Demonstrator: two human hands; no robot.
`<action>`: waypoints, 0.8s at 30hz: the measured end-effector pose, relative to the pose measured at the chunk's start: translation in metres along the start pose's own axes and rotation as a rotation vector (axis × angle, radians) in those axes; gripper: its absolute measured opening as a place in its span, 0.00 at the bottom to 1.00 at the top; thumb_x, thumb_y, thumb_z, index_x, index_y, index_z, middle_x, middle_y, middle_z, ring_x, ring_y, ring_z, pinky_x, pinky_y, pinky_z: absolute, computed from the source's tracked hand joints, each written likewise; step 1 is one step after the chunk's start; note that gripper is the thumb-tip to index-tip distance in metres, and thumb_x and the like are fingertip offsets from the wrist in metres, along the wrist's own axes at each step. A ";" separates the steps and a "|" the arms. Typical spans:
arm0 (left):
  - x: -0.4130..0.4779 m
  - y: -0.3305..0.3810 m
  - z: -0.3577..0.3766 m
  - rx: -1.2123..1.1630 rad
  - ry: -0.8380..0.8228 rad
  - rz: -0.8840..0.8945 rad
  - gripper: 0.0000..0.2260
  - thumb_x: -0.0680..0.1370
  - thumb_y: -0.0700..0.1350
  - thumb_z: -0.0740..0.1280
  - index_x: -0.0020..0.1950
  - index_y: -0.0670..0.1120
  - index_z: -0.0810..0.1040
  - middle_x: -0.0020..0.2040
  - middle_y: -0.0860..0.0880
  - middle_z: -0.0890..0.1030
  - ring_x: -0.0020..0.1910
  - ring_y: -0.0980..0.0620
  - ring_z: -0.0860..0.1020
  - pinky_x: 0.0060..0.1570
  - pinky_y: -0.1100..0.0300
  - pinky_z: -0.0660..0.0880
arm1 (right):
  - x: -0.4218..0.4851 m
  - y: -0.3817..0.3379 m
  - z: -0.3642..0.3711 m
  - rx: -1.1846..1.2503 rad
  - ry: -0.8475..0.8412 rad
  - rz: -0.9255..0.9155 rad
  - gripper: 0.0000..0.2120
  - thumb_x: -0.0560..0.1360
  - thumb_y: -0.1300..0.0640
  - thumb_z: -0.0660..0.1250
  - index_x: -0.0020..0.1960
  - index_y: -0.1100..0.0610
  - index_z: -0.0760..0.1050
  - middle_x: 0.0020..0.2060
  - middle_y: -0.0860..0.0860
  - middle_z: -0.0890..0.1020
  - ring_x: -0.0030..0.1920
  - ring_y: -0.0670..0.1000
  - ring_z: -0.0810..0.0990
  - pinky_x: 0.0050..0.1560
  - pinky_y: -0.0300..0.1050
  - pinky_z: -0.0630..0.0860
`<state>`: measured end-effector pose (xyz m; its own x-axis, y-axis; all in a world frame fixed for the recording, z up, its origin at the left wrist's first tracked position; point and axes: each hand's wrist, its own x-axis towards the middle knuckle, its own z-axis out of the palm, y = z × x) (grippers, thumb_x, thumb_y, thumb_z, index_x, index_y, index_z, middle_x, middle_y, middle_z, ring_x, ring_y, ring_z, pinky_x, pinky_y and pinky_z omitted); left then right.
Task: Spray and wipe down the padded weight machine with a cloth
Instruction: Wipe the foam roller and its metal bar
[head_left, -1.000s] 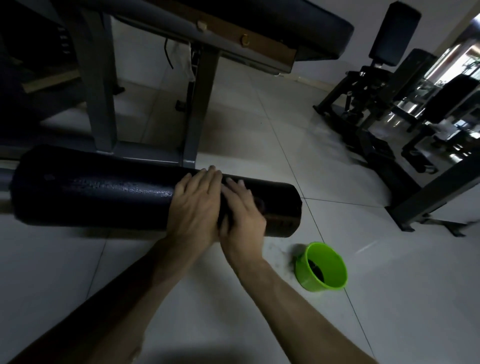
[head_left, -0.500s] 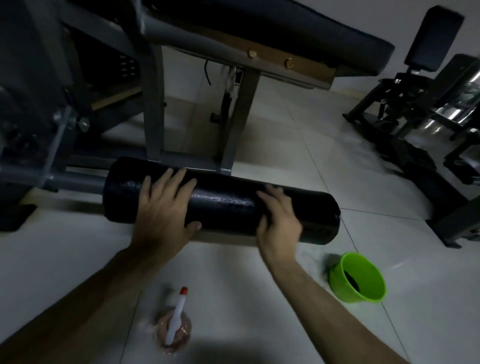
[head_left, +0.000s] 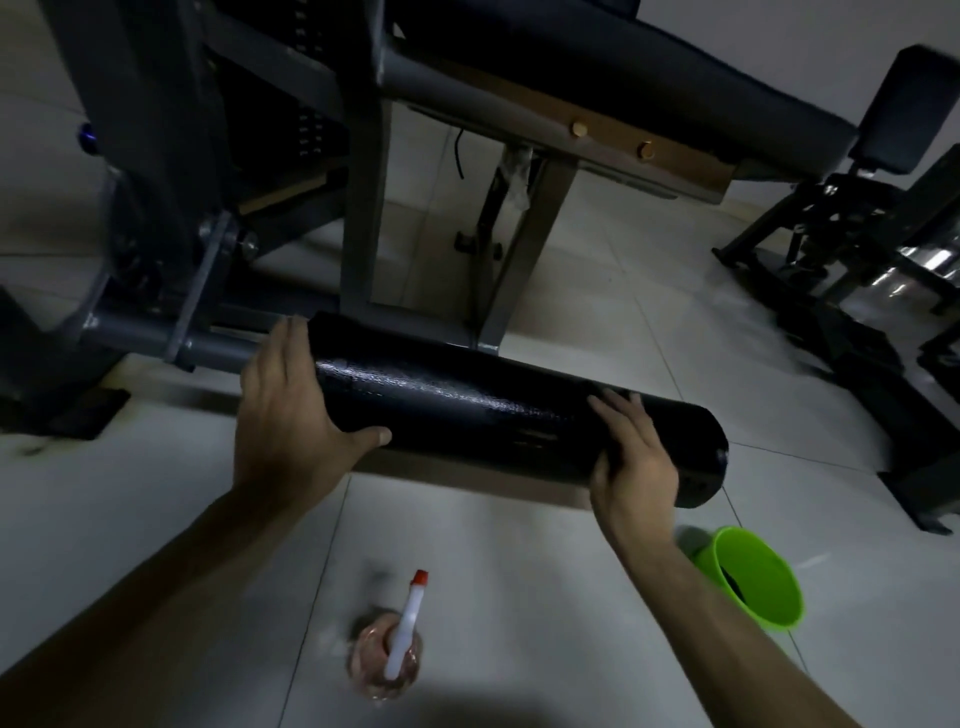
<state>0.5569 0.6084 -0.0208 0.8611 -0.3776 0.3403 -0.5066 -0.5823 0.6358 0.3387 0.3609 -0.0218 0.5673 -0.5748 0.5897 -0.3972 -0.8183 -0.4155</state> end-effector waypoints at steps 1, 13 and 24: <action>0.001 -0.003 -0.002 -0.035 0.004 -0.024 0.60 0.59 0.54 0.86 0.82 0.46 0.55 0.80 0.44 0.61 0.78 0.40 0.61 0.72 0.38 0.67 | 0.001 -0.012 0.007 0.012 0.018 0.010 0.34 0.67 0.76 0.64 0.69 0.54 0.79 0.71 0.48 0.77 0.77 0.54 0.69 0.73 0.57 0.71; 0.000 -0.039 -0.002 -0.409 -0.018 -0.078 0.40 0.63 0.55 0.83 0.72 0.52 0.70 0.68 0.50 0.74 0.64 0.52 0.75 0.59 0.51 0.79 | 0.051 -0.206 0.122 0.140 -0.358 -0.525 0.21 0.74 0.64 0.65 0.66 0.56 0.81 0.66 0.54 0.81 0.72 0.60 0.74 0.75 0.63 0.66; 0.001 -0.039 0.000 -0.420 0.005 -0.180 0.40 0.62 0.46 0.85 0.72 0.50 0.73 0.66 0.52 0.71 0.60 0.54 0.74 0.50 0.70 0.69 | 0.043 -0.147 0.077 0.090 -0.283 -0.432 0.26 0.70 0.69 0.61 0.66 0.57 0.81 0.66 0.51 0.81 0.72 0.53 0.75 0.72 0.51 0.72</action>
<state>0.5774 0.6307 -0.0454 0.9346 -0.2932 0.2013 -0.2889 -0.2960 0.9105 0.4770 0.4568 0.0117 0.8433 -0.1515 0.5156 -0.0272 -0.9702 -0.2406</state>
